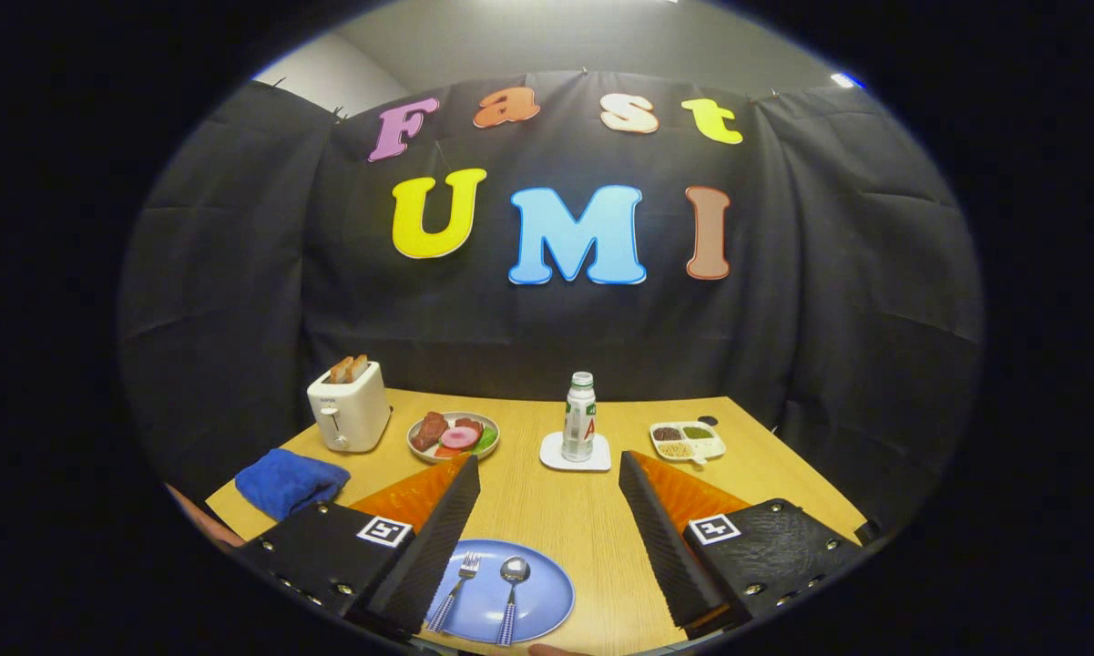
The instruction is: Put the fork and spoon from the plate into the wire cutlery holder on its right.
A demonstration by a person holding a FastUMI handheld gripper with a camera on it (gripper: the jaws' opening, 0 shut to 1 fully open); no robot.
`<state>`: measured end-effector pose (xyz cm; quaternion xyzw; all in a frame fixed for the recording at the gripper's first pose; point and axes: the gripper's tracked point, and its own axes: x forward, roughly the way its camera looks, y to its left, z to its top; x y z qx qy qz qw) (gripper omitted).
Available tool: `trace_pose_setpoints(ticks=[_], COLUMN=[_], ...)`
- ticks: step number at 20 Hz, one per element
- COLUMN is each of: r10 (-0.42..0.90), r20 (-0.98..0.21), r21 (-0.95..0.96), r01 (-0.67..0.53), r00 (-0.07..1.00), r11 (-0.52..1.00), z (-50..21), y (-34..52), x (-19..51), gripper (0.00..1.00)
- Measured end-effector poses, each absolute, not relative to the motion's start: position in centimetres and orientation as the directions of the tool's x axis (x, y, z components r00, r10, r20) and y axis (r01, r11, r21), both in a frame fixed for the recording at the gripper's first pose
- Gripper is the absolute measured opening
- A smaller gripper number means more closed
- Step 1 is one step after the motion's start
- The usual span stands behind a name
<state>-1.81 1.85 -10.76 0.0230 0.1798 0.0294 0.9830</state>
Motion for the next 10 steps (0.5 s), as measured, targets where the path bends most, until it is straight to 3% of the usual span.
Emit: trace_pose_setpoints(ticks=[5, 10], r10=[0.140, 0.174], r20=[-0.583, -0.704], r21=[0.060, 0.072], r01=[-0.130, -0.175], r00=[0.800, 0.688], r11=[0.990, 0.982], z=[-17.0, -20.5], y=[3.9, 5.0], x=[-3.5, -4.8], gripper=[0.95, 0.95])
